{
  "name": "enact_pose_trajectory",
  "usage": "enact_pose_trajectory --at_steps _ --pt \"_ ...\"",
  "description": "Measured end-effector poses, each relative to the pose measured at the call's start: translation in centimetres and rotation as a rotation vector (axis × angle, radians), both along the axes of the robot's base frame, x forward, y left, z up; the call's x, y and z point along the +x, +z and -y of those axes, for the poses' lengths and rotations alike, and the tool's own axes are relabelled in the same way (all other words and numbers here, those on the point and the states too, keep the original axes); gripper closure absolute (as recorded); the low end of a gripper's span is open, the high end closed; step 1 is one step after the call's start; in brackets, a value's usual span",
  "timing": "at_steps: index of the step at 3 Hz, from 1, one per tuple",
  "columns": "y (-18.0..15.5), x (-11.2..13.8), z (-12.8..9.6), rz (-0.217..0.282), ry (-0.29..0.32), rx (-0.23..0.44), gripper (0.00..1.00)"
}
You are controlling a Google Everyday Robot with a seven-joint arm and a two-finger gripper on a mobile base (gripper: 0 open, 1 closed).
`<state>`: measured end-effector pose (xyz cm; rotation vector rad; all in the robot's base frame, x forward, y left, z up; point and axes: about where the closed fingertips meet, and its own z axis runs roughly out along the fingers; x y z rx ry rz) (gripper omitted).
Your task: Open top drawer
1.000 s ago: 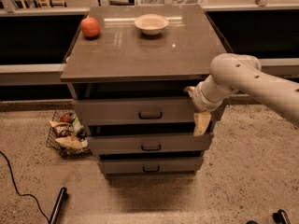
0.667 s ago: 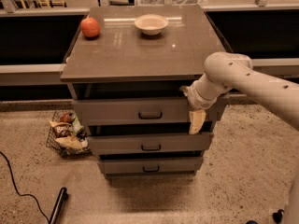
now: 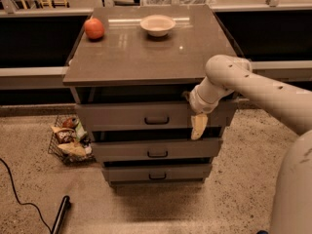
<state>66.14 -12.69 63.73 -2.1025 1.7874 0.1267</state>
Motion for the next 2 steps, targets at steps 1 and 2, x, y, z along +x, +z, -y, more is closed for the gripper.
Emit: enact_pose_trajectory --at_steps 1,2 --pt "-0.22 -0.03 -0.45 -0.004 0.001 0.005 0.19" --pt "0.17 -0.98 -0.79 -0.001 -0.002 0.019 0.42"
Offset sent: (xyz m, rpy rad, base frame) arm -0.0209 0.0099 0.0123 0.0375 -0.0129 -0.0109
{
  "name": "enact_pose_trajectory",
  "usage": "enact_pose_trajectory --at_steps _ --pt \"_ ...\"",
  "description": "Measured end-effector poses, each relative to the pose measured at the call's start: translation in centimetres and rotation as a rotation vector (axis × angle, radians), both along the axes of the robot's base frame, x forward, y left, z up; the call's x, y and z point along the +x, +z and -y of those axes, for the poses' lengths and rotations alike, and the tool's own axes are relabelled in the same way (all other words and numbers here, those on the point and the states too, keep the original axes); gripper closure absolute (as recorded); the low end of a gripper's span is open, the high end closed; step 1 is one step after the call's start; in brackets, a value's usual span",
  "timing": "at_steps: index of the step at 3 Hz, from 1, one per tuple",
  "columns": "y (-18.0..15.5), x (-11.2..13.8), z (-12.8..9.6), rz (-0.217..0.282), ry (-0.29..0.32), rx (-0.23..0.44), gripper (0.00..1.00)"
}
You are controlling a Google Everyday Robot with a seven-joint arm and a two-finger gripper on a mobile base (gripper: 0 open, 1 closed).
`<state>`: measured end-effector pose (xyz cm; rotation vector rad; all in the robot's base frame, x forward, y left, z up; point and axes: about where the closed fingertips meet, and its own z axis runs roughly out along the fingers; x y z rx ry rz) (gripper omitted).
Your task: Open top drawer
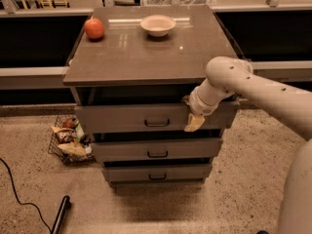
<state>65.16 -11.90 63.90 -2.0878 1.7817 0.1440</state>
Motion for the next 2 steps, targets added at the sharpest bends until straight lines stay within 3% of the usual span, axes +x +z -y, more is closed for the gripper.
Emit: enact_pose_trajectory --at_steps 2 --pt "0.72 -1.75 -0.86 -0.005 0.031 0.051 0.89"
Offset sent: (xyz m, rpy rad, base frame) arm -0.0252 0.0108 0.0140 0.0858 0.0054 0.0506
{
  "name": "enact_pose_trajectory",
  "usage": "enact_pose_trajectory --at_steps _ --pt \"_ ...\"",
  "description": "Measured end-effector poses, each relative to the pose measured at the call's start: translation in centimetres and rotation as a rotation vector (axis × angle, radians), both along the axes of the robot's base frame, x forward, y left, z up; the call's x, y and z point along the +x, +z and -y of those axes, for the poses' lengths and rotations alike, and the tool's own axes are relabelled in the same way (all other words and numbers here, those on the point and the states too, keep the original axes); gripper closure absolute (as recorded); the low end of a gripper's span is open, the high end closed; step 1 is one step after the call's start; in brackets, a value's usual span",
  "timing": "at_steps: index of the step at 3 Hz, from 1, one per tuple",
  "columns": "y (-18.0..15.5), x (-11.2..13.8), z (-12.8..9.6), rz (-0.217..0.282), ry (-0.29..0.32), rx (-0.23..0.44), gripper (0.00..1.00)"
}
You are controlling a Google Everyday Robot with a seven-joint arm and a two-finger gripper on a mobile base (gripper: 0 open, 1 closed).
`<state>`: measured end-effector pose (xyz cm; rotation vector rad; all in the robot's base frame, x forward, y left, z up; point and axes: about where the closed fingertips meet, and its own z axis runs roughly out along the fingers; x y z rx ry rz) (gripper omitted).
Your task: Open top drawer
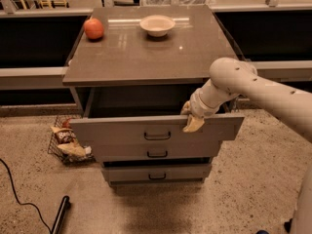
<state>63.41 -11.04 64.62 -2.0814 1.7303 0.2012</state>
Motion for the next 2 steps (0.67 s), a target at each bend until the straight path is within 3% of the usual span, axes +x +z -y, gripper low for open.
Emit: enact_pose_trajectory --at_steps 1,2 --pt "0.18 -0.09 -0.05 -0.002 0.003 0.004 1.0" --pt "0.18 -0.09 -0.05 -0.002 0.003 0.004 0.81"
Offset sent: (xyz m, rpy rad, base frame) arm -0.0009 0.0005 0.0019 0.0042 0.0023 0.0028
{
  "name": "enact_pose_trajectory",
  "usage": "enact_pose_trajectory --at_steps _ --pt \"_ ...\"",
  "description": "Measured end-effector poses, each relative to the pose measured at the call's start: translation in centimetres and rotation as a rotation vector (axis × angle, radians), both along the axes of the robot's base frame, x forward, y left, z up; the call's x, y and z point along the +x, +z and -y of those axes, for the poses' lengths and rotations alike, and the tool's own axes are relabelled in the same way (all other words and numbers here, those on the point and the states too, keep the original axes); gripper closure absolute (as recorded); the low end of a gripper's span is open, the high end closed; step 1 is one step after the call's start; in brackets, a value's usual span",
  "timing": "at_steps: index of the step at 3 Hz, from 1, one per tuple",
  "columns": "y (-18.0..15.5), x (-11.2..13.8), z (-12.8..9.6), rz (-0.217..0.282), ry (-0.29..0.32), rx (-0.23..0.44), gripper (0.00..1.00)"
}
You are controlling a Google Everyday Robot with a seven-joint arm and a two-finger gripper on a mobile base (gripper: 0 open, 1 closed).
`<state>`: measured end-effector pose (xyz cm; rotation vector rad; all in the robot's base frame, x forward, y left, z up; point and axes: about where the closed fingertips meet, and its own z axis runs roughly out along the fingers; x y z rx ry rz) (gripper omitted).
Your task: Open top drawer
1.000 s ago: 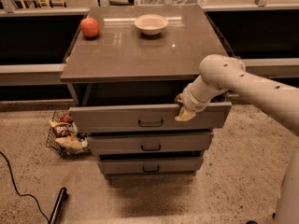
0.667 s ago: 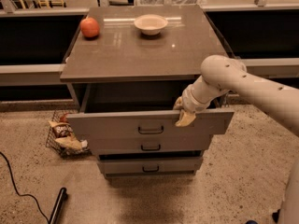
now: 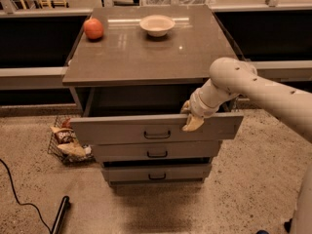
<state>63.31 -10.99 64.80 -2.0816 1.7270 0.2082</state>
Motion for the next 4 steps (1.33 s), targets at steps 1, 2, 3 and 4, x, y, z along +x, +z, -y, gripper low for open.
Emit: enact_pose_trajectory --at_steps 1,2,3,4 --pt "0.0 0.0 0.0 0.0 0.0 0.0 0.58" --pt "-0.01 0.0 0.0 0.0 0.0 0.0 0.34" --pt "-0.01 0.0 0.0 0.0 0.0 0.0 0.11" --pt "-0.01 -0.01 -0.01 0.0 0.0 0.0 0.0"
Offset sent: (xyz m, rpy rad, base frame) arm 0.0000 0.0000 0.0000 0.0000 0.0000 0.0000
